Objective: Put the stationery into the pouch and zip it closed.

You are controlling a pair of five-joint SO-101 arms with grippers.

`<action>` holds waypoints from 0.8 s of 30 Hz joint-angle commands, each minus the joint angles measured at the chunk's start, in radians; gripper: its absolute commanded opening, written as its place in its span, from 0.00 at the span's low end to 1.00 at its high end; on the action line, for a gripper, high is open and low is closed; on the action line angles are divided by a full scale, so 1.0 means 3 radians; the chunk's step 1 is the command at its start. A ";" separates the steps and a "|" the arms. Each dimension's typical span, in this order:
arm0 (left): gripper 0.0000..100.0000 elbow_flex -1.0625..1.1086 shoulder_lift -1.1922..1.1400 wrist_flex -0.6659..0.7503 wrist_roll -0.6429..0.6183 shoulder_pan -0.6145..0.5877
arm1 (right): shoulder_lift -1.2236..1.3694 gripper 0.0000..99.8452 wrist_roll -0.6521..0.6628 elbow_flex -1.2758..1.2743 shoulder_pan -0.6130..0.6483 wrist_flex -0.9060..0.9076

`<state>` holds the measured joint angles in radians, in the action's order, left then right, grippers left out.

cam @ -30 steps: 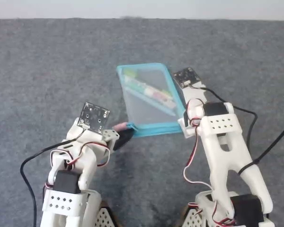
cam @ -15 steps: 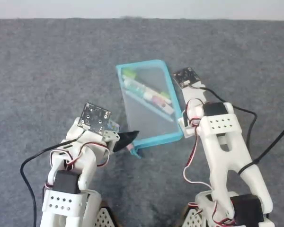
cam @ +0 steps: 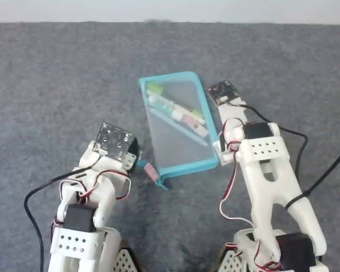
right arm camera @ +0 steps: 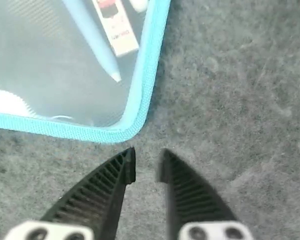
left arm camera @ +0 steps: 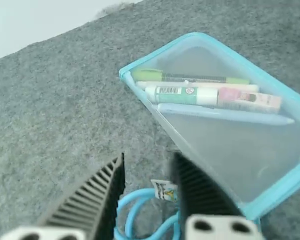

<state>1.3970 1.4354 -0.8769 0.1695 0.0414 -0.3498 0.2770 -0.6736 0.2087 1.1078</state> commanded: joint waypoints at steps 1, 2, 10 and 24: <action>0.33 -0.0074 -0.0036 0.0015 -0.0082 -0.0297 | -0.0146 0.05 -0.0118 0.0041 -0.0090 -0.0043; 0.28 -0.0074 -0.0036 0.0015 -0.0026 -0.0373 | -0.0192 0.08 -0.0118 0.0041 -0.0125 -0.0043; 0.27 -0.0105 -0.0036 0.0338 -0.0373 -0.0951 | -0.1568 0.18 -0.0113 -0.0205 -0.0263 0.0192; 0.33 -0.0084 -0.0041 0.0082 -0.0332 -0.0936 | -0.2739 0.21 0.0087 -0.1386 -0.0315 -0.0028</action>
<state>1.3970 1.4354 -0.8094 0.0775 -0.2409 -1.1139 0.2677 -1.0817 0.1258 1.0572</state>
